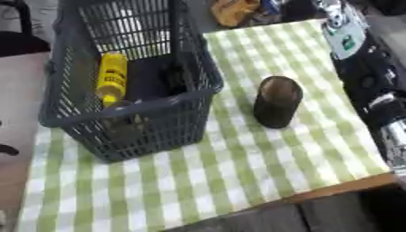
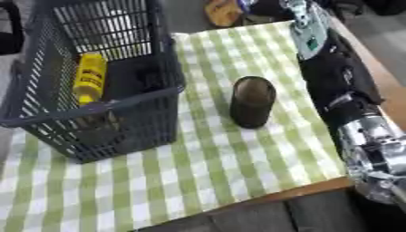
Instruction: Pick up objects on the table and place them in the box.
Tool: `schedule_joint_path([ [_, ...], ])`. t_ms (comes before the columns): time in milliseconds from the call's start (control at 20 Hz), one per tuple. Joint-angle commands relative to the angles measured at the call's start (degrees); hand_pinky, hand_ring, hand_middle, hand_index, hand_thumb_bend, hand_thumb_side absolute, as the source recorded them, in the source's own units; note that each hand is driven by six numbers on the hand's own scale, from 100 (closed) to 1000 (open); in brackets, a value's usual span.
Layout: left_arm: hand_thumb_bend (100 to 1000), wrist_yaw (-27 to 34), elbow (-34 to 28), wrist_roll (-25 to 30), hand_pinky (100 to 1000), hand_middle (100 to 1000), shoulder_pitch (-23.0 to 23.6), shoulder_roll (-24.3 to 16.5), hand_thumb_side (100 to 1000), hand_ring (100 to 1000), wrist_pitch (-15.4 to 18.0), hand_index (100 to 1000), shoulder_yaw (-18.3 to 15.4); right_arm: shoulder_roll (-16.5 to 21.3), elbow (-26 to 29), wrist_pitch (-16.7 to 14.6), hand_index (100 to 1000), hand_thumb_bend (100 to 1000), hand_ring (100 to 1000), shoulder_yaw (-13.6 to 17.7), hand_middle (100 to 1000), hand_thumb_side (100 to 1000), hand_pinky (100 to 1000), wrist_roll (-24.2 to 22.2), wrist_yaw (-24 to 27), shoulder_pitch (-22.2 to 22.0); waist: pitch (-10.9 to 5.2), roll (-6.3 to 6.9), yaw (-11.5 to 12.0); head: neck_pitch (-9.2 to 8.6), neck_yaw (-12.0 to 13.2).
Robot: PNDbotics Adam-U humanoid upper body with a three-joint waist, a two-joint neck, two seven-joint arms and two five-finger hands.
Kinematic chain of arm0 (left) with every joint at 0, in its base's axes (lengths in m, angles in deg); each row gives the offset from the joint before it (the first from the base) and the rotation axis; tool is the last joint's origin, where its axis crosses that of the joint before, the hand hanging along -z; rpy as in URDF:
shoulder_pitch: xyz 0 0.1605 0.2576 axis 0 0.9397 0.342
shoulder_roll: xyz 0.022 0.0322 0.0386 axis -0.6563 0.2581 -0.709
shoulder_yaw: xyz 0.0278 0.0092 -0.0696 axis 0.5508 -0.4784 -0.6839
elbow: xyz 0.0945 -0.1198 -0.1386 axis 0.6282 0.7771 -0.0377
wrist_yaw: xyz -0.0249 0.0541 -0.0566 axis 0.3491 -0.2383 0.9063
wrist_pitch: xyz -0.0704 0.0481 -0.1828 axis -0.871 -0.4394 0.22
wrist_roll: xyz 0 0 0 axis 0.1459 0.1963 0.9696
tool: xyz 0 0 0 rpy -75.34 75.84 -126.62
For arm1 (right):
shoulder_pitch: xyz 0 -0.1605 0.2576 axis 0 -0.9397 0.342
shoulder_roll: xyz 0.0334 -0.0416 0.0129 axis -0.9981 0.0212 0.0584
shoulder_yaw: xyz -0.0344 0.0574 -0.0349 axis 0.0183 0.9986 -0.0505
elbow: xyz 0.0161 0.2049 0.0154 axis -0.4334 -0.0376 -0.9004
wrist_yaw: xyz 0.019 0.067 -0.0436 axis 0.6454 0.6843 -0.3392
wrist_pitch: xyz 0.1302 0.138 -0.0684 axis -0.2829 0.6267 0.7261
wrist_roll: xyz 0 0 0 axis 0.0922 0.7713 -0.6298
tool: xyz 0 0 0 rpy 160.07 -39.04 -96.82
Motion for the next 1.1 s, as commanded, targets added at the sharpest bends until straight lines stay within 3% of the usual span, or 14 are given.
schedule_joint_path([
  [50,396,0.20,-0.60,0.20,374,745,-0.24,-0.47,905,804,0.07,759,0.15,-1.03,4.33,-1.41,461,100,287,-1.87,292,100,100,-2.89,4.48,2.82,-1.85,-0.05,0.17,-0.42,-0.45],
  [550,395,0.28,-0.48,0.48,374,745,-0.07,-0.45,906,803,0.07,759,0.41,-4.16,8.81,-7.95,467,100,294,-10.39,293,100,100,-12.93,14.71,5.56,-2.19,-0.01,0.13,-0.63,-0.96],
  [850,394,0.26,-0.49,0.55,374,746,-0.05,-0.45,906,804,0.09,759,0.48,-6.22,3.71,-14.03,471,100,292,-14.73,288,100,100,-19.22,14.31,6.55,-2.18,-0.03,0.24,-0.65,-1.16],
  [1100,393,0.26,-0.47,0.61,374,746,-0.03,-0.39,907,804,0.07,759,0.52,-8.87,-2.12,-17.94,469,100,287,-15.79,281,100,100,-21.96,12.16,6.61,-2.13,-0.05,0.28,-0.80,-1.36],
])
